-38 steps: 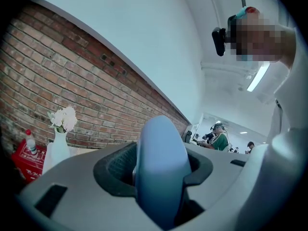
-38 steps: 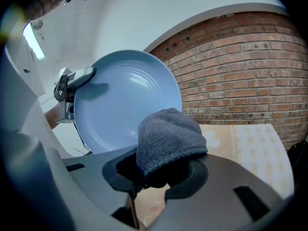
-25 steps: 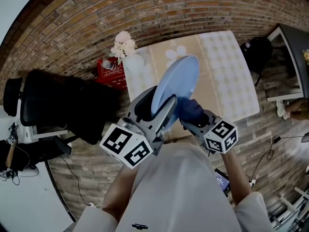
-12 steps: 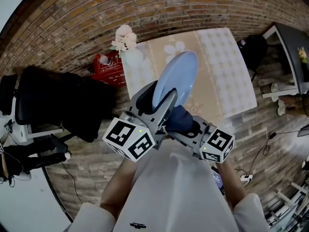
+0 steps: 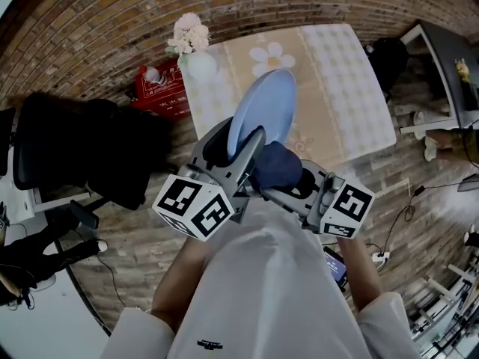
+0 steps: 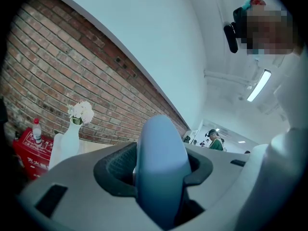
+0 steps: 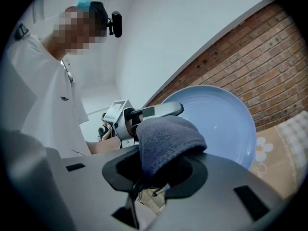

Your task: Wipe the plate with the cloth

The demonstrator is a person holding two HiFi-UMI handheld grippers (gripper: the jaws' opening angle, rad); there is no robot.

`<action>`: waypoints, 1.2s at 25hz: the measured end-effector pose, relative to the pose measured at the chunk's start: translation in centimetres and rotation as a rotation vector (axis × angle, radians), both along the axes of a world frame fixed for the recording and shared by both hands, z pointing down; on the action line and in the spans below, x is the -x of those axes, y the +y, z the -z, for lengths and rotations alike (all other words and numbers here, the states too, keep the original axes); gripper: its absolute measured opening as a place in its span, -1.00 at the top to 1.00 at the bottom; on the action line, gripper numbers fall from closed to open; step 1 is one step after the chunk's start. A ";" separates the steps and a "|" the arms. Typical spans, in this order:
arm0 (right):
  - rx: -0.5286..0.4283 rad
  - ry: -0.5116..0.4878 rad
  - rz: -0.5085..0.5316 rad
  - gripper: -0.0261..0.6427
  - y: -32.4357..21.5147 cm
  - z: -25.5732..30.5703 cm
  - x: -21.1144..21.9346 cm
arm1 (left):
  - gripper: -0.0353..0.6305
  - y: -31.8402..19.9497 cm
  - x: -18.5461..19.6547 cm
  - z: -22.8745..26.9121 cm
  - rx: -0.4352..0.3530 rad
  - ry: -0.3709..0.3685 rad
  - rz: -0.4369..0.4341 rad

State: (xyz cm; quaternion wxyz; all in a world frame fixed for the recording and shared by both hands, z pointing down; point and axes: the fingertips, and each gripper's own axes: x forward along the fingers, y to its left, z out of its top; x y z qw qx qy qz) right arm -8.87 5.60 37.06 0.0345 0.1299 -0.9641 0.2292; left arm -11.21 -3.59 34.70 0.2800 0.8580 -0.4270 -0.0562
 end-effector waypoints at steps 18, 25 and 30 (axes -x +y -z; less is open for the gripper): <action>-0.242 0.219 -0.669 0.49 -7.8 2.3 -13.5 | 0.24 3.4 3.3 -2.5 0.034 -0.055 0.029; -0.093 0.250 -0.878 0.50 -6.4 -2.4 -15.5 | 0.24 4.6 3.6 -3.8 0.050 -0.099 0.023; -0.085 0.281 -0.847 0.50 -5.4 -3.5 -14.0 | 0.24 5.2 3.7 -4.1 0.057 -0.121 0.029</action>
